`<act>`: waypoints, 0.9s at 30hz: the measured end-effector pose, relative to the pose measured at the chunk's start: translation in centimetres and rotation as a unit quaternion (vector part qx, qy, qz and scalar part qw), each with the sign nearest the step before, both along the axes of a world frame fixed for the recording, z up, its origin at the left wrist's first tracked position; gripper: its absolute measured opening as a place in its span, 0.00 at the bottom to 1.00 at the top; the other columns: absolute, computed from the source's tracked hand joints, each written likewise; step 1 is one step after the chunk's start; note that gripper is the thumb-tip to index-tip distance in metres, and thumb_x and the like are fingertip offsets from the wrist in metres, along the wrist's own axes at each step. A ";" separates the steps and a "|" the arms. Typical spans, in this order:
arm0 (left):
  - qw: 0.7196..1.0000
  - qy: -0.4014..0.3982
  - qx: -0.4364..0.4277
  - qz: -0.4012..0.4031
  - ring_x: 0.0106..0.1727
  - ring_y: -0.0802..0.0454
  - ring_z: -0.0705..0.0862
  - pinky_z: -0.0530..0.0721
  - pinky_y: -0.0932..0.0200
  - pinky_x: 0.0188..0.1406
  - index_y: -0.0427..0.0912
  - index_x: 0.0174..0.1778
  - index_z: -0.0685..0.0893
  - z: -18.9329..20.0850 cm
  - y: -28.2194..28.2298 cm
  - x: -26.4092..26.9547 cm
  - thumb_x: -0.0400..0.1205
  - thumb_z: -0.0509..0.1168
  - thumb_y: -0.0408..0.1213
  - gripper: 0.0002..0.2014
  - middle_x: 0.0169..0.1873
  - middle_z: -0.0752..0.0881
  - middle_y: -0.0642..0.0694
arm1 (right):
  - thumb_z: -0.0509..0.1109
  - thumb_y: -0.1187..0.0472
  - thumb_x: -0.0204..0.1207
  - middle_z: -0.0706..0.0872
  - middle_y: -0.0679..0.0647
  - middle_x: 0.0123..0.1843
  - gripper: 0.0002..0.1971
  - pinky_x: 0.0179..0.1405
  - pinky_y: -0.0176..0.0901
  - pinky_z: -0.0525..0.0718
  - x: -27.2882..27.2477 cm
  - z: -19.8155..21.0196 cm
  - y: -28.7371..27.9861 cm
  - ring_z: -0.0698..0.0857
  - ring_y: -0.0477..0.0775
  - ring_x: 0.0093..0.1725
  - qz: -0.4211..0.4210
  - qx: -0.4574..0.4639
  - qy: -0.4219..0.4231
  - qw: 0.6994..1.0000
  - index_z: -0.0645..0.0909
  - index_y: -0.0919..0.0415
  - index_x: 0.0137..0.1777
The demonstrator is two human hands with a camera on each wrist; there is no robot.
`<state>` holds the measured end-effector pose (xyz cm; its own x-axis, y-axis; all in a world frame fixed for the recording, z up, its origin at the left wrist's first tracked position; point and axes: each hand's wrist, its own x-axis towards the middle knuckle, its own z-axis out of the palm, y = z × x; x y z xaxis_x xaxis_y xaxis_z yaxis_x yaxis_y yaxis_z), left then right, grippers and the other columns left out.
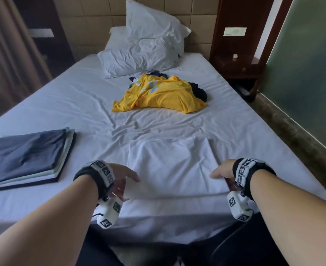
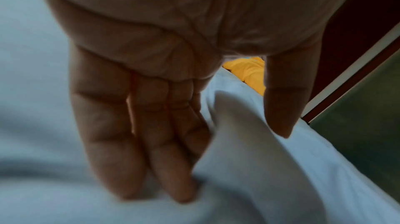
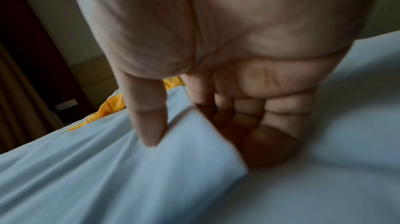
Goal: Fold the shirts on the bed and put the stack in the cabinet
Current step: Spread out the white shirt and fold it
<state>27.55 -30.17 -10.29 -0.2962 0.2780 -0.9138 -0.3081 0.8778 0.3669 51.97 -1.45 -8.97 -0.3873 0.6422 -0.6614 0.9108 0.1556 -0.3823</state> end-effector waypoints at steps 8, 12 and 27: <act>0.929 0.037 0.246 0.275 0.35 0.35 0.90 0.93 0.40 0.40 0.32 0.64 0.78 3.4 -2.1 0.3 0.79 0.70 0.31 0.18 0.43 0.85 0.34 | 0.73 0.57 0.80 0.83 0.64 0.32 0.14 0.20 0.39 0.74 -2.3 6.0 -1.1 0.78 0.57 0.25 -0.119 -0.076 0.200 0.970 0.81 0.69 0.54; 0.813 -0.001 0.438 0.384 0.49 0.27 0.91 0.82 0.27 0.65 0.37 0.54 0.74 9.8 -5.3 -2.6 0.72 0.69 0.31 0.16 0.61 0.80 0.29 | 0.66 0.58 0.83 0.75 0.54 0.24 0.09 0.11 0.31 0.63 -7.1 13.7 -3.8 0.70 0.45 0.17 -0.090 -0.172 0.363 0.911 0.74 0.59 0.43; 0.714 0.096 0.473 0.506 0.62 0.26 0.88 0.87 0.34 0.62 0.34 0.77 0.70 15.9 -28.1 -15.8 0.76 0.66 0.32 0.31 0.66 0.85 0.26 | 0.64 0.63 0.81 0.72 0.48 0.24 0.12 0.10 0.31 0.64 -28.0 14.7 -22.0 0.69 0.42 0.17 0.045 -0.352 0.340 0.871 0.73 0.56 0.34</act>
